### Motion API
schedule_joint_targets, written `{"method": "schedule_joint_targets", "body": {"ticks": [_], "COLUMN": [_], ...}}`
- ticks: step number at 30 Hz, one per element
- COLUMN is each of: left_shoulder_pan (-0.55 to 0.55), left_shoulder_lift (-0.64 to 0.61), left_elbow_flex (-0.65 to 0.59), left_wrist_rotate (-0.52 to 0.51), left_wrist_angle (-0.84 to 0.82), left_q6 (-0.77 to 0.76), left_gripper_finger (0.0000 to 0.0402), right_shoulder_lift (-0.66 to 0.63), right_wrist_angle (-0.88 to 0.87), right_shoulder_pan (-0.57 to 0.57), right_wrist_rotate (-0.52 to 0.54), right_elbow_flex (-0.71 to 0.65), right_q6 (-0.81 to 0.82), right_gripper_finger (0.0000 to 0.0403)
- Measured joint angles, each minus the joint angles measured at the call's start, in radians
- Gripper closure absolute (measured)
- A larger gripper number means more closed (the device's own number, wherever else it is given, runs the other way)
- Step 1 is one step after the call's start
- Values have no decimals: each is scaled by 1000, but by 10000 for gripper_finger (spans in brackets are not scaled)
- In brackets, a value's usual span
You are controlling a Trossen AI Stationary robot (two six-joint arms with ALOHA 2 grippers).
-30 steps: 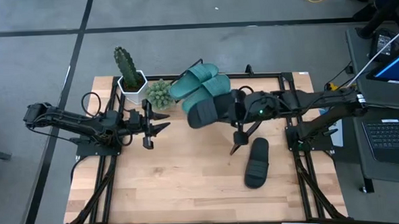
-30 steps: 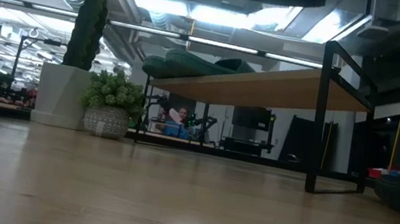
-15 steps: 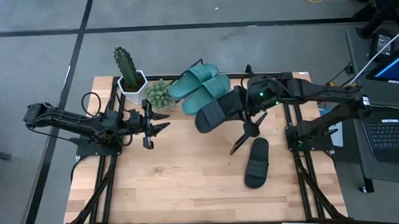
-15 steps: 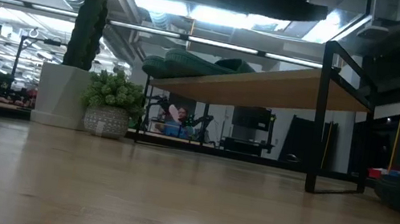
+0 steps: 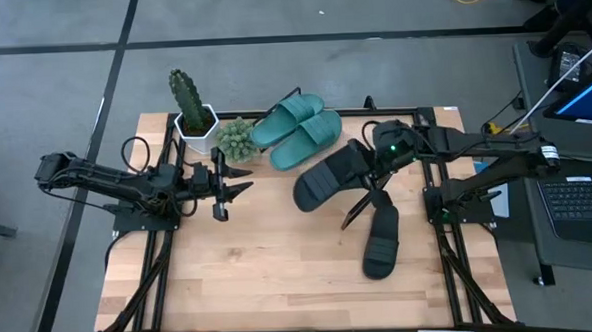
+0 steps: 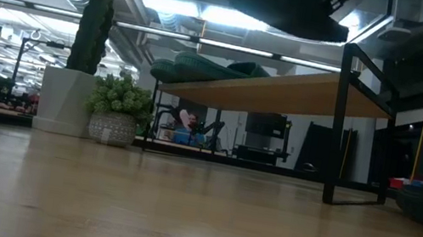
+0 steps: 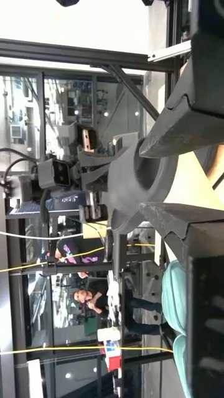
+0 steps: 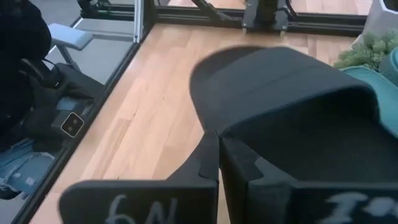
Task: Pick and place slides into the shelf
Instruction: Put the top black slides on the shelf
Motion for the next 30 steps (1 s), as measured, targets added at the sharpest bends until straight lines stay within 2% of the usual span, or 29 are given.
{"method": "schedule_joint_targets", "body": {"ticks": [7,13,24,30], "left_shoulder_pan": [0,0,0,1], "left_shoulder_lift": [0,0,0,0], "left_elbow_flex": [0,0,0,0], "left_wrist_rotate": [0,0,0,0], "left_wrist_angle": [-1,0,-1,-1], "left_q6": [-1,-1,0,1], "left_gripper_finger": [283,283,283,283], "right_shoulder_lift": [-83,-103,-98,-45], "right_wrist_angle": [145,192,234,227], "right_shoulder_pan": [-6,-52,-181,-241], "right_wrist_rotate": [-18,-39,-244,-337], "right_elbow_flex": [-165,-233,-255,-255], "right_q6": [23,15,-53,-63], "right_gripper_finger": [400,400,400,400]}}
